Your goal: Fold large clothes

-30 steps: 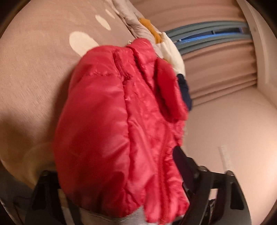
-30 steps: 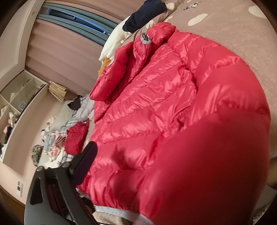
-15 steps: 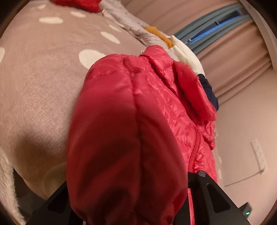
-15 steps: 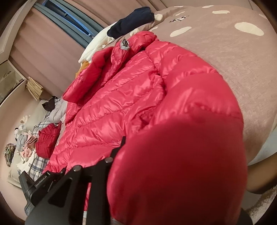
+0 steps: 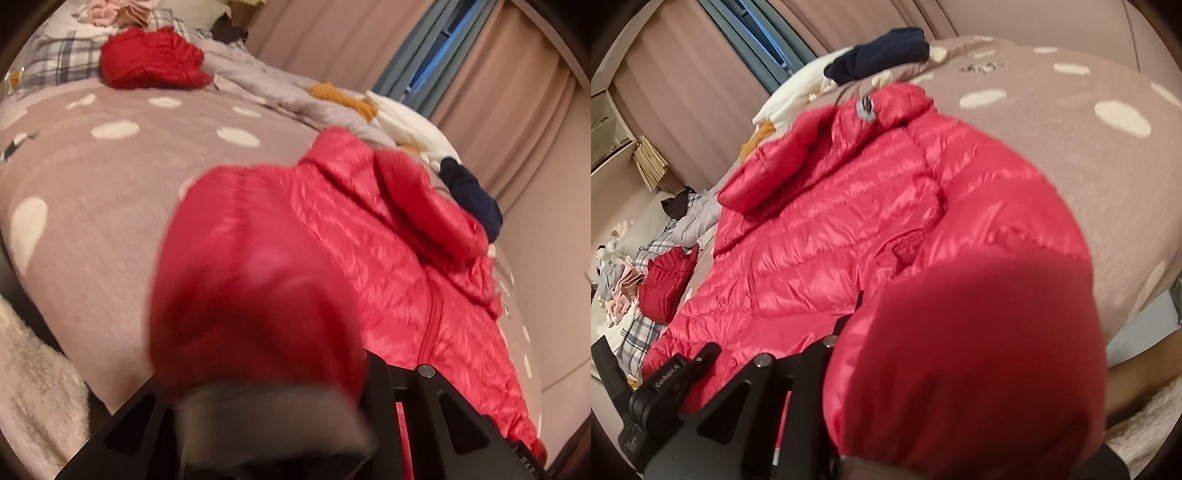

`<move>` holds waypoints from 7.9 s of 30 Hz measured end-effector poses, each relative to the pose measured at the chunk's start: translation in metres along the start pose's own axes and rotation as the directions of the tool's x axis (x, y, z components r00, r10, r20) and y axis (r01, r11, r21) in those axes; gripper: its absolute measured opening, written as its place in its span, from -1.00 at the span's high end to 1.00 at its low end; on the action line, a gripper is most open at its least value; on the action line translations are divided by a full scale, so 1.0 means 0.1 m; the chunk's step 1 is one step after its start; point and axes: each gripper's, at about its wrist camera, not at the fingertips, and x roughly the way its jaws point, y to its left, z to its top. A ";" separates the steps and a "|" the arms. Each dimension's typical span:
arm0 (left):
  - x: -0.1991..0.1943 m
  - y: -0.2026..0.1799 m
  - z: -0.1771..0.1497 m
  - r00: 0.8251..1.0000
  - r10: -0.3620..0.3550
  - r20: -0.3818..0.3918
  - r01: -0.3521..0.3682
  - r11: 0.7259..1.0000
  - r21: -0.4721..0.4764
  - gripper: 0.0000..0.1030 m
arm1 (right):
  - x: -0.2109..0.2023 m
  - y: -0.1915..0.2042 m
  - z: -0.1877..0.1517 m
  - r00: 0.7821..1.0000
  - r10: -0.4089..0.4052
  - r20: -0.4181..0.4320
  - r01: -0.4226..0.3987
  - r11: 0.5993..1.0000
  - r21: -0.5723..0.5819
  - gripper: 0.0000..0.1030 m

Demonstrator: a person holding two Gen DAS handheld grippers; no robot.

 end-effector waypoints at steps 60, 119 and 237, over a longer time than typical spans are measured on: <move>-1.41 -0.25 0.27 0.945 -0.238 0.225 0.201 0.964 0.173 0.57 | -1.43 0.16 0.56 0.919 0.306 0.247 -0.289 0.952 -0.100 0.65; -0.15 -0.98 1.00 0.975 -0.205 0.085 0.148 0.886 0.439 0.57 | -0.51 0.55 1.12 0.953 -0.008 0.304 0.062 0.984 -0.167 0.58; 0.78 -0.82 1.09 0.993 -0.115 -0.019 0.115 0.936 0.333 -0.07 | 0.62 0.96 1.47 0.976 -0.079 0.203 0.141 0.938 -0.315 -0.28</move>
